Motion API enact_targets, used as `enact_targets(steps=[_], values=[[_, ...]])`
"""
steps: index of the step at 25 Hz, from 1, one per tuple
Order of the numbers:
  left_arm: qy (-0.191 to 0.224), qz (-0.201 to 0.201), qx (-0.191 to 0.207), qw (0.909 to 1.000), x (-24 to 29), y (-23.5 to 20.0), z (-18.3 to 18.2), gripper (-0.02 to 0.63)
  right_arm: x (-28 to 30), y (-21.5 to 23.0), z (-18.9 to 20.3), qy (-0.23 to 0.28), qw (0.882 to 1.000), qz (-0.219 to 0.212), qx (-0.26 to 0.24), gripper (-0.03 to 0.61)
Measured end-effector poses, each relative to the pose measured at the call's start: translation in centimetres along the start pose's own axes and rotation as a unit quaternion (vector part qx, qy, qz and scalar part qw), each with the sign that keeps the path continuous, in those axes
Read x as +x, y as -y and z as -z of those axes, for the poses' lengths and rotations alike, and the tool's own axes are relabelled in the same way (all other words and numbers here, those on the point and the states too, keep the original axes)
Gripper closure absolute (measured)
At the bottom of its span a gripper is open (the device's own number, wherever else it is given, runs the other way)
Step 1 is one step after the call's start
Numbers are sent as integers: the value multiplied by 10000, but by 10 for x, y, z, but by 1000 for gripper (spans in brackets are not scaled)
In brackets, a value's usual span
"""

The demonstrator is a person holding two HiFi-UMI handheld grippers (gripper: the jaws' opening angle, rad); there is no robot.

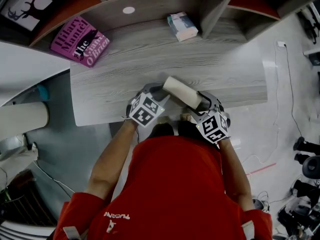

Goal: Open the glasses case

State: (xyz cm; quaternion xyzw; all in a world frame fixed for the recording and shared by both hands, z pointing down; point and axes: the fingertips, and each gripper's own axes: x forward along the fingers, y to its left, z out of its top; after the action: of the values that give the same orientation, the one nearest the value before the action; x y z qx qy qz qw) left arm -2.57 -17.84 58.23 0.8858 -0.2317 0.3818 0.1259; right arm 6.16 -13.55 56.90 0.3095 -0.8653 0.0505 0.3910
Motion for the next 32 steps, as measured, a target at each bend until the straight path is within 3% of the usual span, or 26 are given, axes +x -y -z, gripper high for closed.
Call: enact_targets(steps=[7,12,15,23,32], values=[[4,-50,-65,10000,2,0,0,463,-6,9,-6,505,9915,-731,951,276],[-18,-66,-95,9999,2,0,-1,463,-14,20,-12,634,9888,-901,1009,314],[-21,-80,-112,9999,3,0,-1,463,-19,28,-18,760,9884,-869,982,355],[-74,-137,-156,9998,3,0,-1,463,-26,67,-32,1185,9852,-363,1180,544],[-109,-224,-183,9995,4,-2,-4,466,-13,101,-21,1124,9843,-29,1364,545]])
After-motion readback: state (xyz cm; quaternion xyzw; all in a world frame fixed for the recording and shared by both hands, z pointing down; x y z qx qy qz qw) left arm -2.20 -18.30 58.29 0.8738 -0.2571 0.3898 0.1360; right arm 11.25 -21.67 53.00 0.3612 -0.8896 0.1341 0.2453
